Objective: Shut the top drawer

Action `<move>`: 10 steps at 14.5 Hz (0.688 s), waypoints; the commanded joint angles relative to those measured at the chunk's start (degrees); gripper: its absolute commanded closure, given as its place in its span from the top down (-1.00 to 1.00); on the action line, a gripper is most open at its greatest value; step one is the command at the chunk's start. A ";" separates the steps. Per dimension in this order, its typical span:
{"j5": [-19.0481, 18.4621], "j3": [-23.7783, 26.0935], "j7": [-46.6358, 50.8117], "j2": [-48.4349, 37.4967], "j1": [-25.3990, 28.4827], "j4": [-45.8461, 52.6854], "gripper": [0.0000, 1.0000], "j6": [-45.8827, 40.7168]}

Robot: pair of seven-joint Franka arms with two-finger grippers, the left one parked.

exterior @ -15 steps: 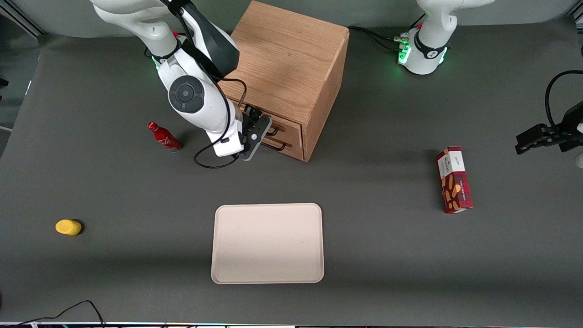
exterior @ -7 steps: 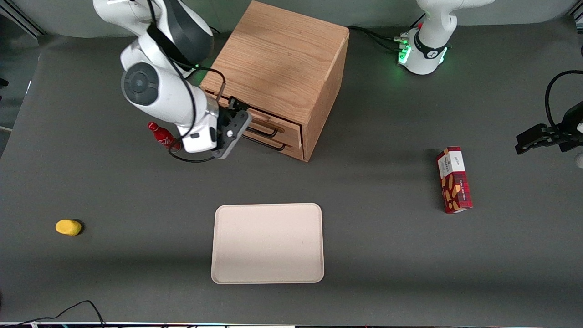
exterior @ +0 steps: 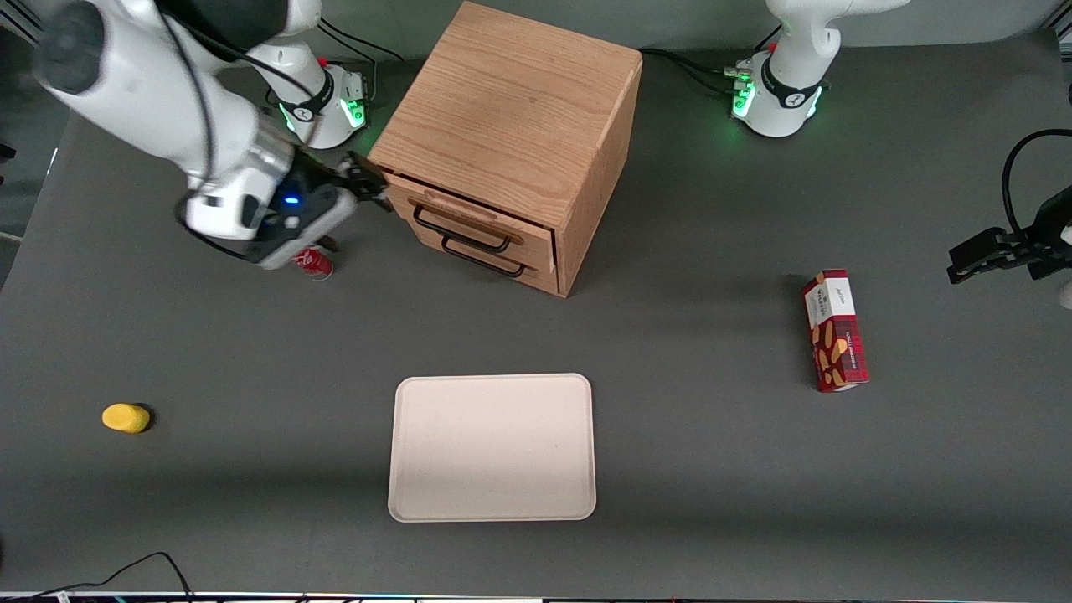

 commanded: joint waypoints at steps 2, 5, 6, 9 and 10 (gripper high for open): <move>-3.11 -3.49 5.97 -4.30 -3.35 -1.31 1.00 -2.75; -8.58 -5.25 11.09 -6.50 -3.87 -1.22 1.00 -6.70; -9.63 -7.70 11.09 -7.20 -3.87 -1.31 1.00 -7.33; -12.00 -11.06 10.83 -7.91 -4.05 -0.87 1.00 -7.51; -13.50 -11.06 10.83 -7.91 -4.83 -0.87 1.00 -7.51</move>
